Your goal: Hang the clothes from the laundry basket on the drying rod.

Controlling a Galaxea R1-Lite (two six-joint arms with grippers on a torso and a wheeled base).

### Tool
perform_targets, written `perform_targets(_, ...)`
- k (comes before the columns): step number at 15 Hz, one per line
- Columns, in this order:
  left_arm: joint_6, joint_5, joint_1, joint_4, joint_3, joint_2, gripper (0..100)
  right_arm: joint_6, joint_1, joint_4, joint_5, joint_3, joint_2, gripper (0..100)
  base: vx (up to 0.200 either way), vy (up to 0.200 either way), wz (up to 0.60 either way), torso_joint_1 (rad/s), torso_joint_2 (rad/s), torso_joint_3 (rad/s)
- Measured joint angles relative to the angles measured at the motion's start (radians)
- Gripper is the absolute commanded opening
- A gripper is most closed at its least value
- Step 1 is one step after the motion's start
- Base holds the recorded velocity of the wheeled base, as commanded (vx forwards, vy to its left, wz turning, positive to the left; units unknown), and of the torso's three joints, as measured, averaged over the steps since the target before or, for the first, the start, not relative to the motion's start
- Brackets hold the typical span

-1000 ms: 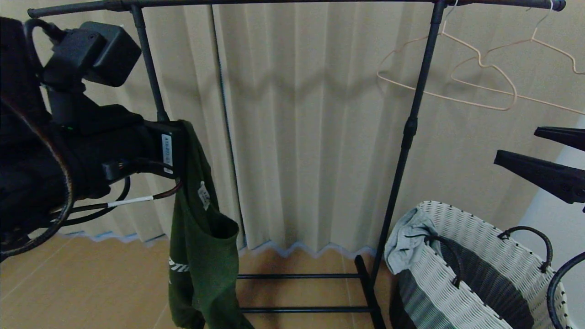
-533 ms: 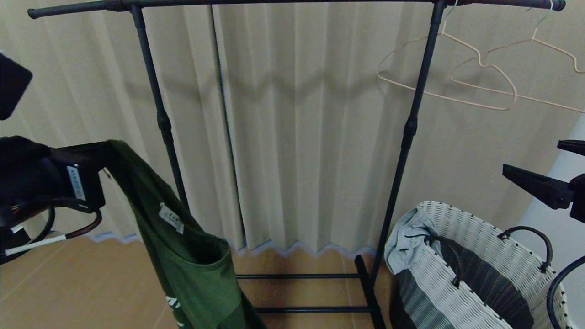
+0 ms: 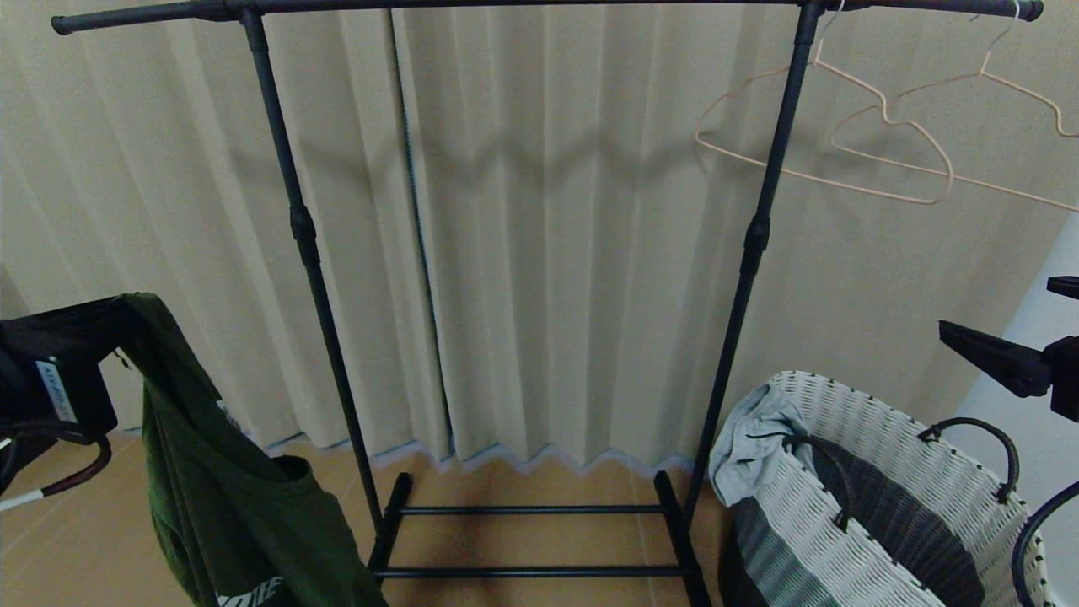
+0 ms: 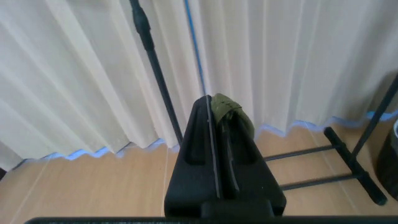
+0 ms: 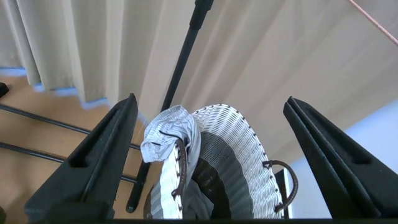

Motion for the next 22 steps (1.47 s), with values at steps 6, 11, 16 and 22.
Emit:
perform_targets(6, 0.003, -0.021, 0.000, -0.001, 0.036, -0.031, 0, 0.002, 0.001, -0.001, 0.001, 0.012, -0.001, 100, 0.000, 0.000, 0.00, 0.000, 0.00, 0.000)
perform_targets(11, 0.016, -0.061, 0.000, -0.005, 0.066, -0.044, 0, 0.002, 0.001, -0.003, 0.001, 0.029, -0.002, 100, 0.000, 0.000, 0.00, 0.040, -0.17, -0.197)
perform_targets(16, 0.038, -0.063, -0.002, -0.004, 0.082, -0.052, 0, 0.002, 0.000, -0.001, 0.001, 0.030, -0.002, 100, 0.000, 0.000, 0.00, 0.119, -0.51, -0.325)
perform_targets(22, 0.068, -0.117, -0.001, -0.005, 0.099, -0.076, 0, 0.002, 0.001, -0.001, 0.003, 0.029, -0.001, 100, 0.000, 0.000, 0.00, 0.168, -0.47, -0.308)
